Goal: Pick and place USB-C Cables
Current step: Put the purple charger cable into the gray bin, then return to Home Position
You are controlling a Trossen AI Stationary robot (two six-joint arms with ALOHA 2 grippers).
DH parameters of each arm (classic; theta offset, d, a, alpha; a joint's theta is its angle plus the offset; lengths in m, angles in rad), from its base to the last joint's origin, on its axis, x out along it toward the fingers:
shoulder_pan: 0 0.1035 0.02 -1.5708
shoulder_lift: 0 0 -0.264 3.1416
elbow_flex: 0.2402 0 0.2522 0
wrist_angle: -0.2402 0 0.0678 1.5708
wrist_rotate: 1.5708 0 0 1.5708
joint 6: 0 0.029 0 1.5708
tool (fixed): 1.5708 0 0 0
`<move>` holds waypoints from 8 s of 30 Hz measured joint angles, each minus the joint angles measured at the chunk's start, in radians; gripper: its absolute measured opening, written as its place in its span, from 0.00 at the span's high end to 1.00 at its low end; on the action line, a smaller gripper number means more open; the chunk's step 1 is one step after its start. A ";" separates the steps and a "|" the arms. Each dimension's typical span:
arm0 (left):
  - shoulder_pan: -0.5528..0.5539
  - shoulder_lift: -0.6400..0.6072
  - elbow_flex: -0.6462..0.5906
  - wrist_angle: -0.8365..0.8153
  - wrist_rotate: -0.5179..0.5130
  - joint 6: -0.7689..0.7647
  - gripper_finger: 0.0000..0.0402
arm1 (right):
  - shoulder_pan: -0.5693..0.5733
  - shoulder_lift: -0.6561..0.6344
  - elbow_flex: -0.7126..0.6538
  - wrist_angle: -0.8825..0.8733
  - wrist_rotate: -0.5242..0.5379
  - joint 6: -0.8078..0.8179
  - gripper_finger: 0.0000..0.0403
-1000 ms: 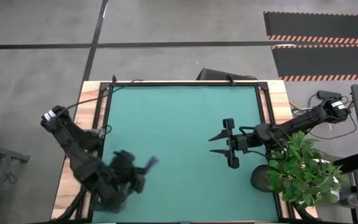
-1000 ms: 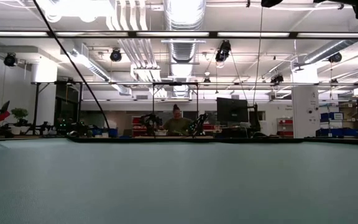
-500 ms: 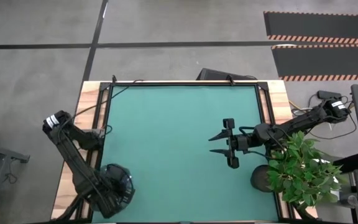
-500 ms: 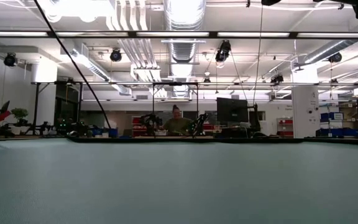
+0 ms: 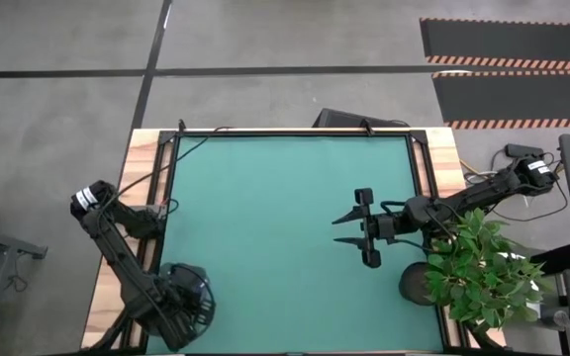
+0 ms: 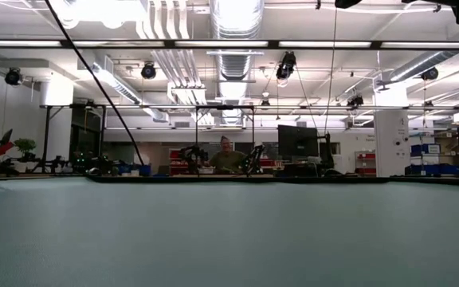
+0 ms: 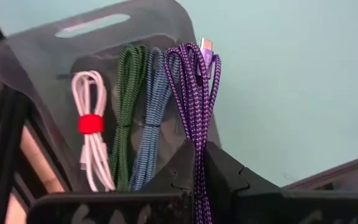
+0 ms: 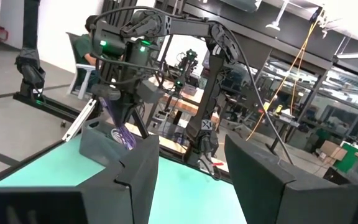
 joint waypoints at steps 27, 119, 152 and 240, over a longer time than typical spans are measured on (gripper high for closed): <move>-0.089 0.081 -0.020 -0.046 0.042 0.000 0.98 | 0.000 0.000 0.001 0.002 0.000 -0.002 0.56; -0.063 0.099 -0.103 -0.009 0.019 -0.049 0.97 | -0.070 -0.005 0.001 0.119 0.452 0.058 0.57; -0.064 0.043 -0.074 0.037 0.105 -0.072 0.77 | -0.055 -0.074 0.035 0.054 0.436 -0.060 0.56; 1.027 -0.894 -0.908 1.582 0.139 2.228 1.00 | -0.245 -0.539 0.002 0.087 0.435 0.085 0.76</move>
